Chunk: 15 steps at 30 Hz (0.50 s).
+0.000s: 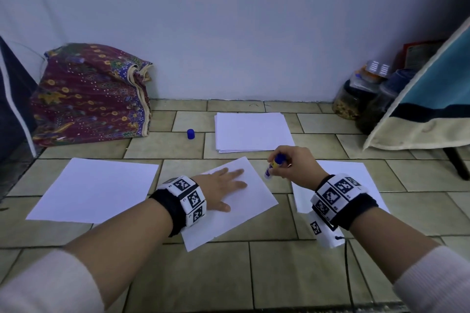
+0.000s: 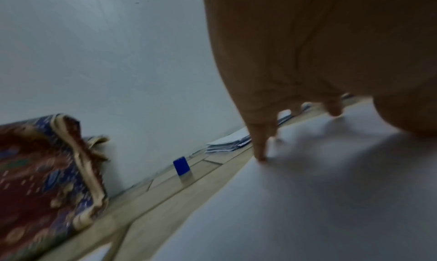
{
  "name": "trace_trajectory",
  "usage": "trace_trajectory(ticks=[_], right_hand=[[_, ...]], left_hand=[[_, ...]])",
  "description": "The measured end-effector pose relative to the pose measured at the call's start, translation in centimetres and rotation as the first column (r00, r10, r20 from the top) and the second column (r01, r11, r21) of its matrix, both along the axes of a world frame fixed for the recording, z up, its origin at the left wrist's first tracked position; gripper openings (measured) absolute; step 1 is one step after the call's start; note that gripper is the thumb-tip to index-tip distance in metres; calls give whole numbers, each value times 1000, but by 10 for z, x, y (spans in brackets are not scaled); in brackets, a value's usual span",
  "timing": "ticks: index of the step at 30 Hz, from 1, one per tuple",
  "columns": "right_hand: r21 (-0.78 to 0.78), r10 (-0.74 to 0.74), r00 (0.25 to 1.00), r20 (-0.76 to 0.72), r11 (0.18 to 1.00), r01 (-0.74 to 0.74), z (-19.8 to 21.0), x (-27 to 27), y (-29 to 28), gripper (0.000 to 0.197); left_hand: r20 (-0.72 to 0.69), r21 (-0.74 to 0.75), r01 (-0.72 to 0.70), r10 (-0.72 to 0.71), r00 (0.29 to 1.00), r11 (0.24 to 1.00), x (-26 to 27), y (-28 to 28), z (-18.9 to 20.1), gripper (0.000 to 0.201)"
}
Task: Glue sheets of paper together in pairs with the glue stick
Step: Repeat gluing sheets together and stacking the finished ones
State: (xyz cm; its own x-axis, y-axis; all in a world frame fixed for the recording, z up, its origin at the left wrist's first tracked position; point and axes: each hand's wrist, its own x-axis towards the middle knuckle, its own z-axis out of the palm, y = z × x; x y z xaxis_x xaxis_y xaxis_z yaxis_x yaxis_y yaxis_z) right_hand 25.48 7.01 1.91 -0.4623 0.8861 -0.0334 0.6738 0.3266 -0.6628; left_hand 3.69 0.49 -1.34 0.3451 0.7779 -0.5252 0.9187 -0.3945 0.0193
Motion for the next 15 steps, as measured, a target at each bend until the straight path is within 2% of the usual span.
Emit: trace_trajectory(ticks=[3, 8, 11, 13, 15], right_hand=[[0, 0, 1000, -25, 1000, 0, -2, -6, 4, 16], [19, -12, 999, -32, 1000, 13, -4, -17, 10, 16], [-9, -38, 998, -40, 999, 38, -6, -26, 13, 17], [-22, -48, 998, -31, 999, 47, -8, -35, 15, 16], [-27, -45, 999, -14, 999, 44, -9, -45, 17, 14]], left_hand=[[-25, -30, -11, 11, 1000, 999, 2, -4, 4, 77], [-124, 128, -140, 156, 980, 982, 7, -12, 13, 84], [-49, 167, -211, 222, 974, 963, 3, -17, 9, 85], [15, 160, -223, 223, 975, 962, 1, -17, 6, 87], [20, 154, -214, 213, 977, 965, 2, -15, 6, 86]])
